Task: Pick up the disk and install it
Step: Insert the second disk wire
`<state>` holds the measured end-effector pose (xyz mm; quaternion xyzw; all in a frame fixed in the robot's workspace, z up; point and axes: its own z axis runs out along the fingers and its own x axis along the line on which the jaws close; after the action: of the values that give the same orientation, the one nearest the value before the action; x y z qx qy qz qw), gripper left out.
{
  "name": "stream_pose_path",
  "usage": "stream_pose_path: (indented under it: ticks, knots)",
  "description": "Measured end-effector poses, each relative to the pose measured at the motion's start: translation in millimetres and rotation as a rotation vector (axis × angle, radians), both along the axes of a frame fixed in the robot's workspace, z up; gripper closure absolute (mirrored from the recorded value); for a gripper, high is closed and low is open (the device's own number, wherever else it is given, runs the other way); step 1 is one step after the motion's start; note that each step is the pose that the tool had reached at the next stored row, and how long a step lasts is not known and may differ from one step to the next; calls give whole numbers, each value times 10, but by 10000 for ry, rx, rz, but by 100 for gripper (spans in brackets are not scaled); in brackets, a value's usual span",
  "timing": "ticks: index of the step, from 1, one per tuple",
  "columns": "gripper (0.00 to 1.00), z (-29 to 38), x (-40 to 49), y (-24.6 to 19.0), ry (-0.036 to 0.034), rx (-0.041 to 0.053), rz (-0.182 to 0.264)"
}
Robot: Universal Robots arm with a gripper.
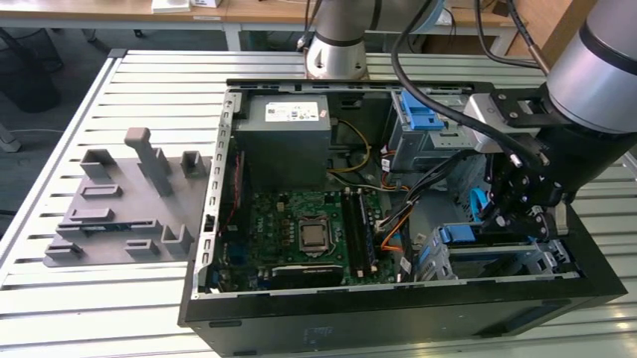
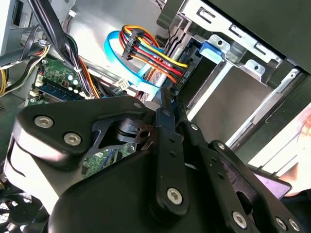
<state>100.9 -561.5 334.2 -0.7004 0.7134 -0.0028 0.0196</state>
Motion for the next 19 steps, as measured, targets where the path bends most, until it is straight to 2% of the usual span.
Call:
stream_pose_path:
  ticks: [19]
  knots:
    - [84, -30, 23, -1, 1, 6, -1]
